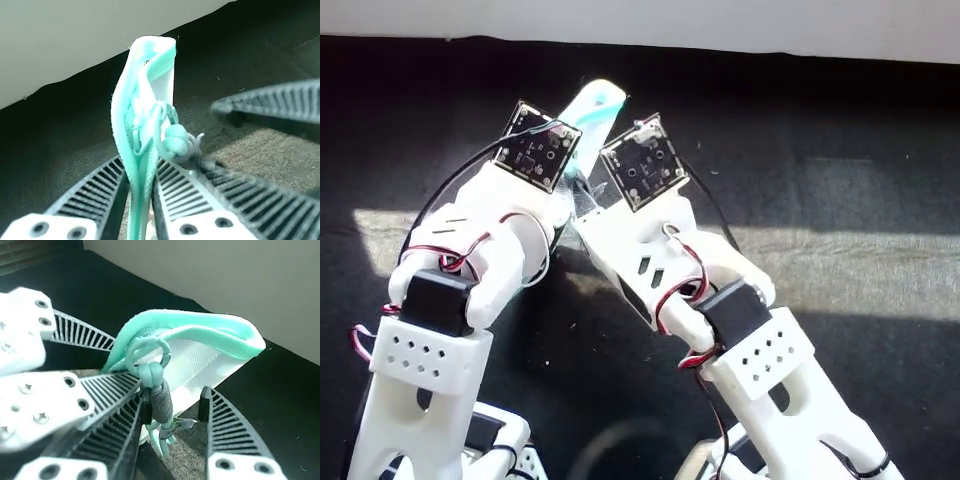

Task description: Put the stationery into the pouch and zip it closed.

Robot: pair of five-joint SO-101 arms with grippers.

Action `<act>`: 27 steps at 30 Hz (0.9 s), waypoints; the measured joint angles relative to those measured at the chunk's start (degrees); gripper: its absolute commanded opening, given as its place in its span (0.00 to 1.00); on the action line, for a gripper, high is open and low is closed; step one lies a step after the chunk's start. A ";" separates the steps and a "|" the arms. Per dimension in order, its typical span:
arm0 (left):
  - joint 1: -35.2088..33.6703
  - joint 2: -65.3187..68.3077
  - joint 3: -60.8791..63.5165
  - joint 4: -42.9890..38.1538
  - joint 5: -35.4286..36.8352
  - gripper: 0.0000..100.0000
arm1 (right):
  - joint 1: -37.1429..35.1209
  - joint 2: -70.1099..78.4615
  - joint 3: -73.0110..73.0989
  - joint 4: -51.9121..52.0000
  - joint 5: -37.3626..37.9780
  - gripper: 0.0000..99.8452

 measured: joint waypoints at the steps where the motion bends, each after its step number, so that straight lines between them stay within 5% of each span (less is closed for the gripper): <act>1: 0.35 0.00 0.00 0.00 0.62 0.01 | -0.35 0.70 0.70 0.97 -0.09 0.18; 27: 1.58 -0.70 3.69 -0.26 0.53 0.01 | 3.34 -3.96 1.41 -2.99 2.37 0.17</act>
